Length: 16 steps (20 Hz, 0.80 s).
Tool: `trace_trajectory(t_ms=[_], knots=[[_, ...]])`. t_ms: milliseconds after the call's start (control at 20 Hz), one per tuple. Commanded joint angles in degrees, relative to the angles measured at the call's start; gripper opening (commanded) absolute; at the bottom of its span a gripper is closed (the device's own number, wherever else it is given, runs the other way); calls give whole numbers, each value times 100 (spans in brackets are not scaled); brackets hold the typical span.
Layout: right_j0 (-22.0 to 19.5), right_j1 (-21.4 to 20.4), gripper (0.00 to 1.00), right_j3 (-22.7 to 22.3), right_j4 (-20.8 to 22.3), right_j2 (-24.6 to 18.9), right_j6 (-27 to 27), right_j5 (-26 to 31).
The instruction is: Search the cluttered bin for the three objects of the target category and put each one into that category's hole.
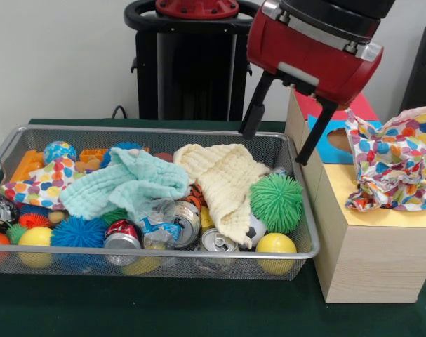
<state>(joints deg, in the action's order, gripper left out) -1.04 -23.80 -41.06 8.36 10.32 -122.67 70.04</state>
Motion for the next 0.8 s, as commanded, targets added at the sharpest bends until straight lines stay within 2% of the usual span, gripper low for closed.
trace_trajectory(t_ms=[50,150,300,450,600,800], knots=[[-17,10,100,-958,204,-112,-124,-192],[-18,-6,100,-984,197,-123,-153,-258],[-75,-129,100,-1150,88,-255,-229,-750],[-178,-332,100,-1504,-55,-515,152,-1223],[-156,-409,100,-1634,-38,-508,303,-1221],[-162,-383,100,-1593,-49,-512,337,-1150]])
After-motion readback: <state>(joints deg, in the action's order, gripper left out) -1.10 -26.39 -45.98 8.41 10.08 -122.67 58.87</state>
